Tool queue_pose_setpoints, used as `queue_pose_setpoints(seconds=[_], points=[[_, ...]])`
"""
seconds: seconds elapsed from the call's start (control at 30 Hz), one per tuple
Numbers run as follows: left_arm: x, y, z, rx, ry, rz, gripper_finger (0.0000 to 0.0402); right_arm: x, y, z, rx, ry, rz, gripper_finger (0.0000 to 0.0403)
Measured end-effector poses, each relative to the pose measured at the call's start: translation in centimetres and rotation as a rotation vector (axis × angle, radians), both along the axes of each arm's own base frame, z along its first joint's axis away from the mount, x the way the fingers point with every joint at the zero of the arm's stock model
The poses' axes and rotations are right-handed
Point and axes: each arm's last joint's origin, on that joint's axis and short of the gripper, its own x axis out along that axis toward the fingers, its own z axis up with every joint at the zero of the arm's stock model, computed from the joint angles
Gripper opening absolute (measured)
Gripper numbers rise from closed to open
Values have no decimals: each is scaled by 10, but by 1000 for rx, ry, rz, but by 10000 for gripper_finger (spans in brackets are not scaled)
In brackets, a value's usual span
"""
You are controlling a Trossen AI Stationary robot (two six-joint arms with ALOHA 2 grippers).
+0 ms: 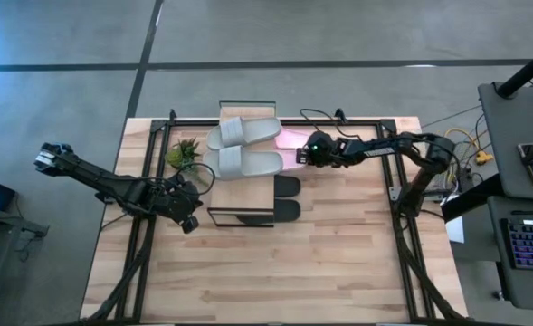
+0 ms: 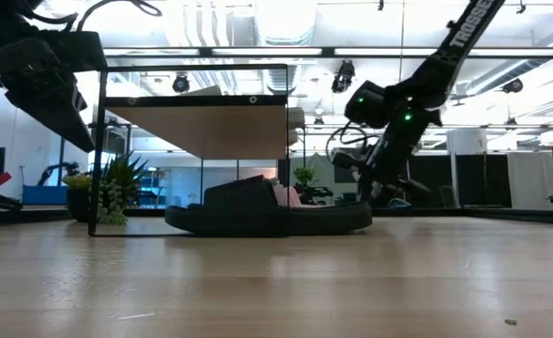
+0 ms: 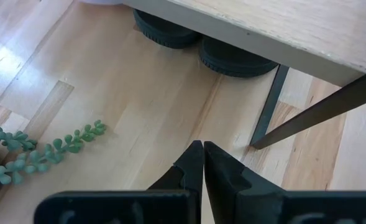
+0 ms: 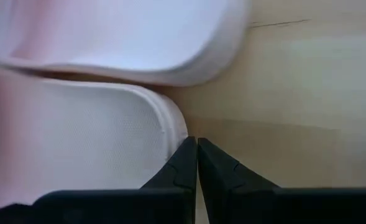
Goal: Pick and place slides into the shelf
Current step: Adjust the pink slides under the shelf
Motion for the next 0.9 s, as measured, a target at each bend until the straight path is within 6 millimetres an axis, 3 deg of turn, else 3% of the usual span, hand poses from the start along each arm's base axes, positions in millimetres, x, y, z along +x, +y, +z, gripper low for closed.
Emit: queue_pose_setpoints(seconds=[0.27,0.47,0.9], points=[[0,0,0,-1,-1,0,0,18,-6,10,-14,-30,54,9],[0,0,0,-5,2,-3,0,-4,-8,20,-59,161,-86,9],[-1,0,0,-7,9,-6,0,-16,-69,21,-94,127,-115,9]])
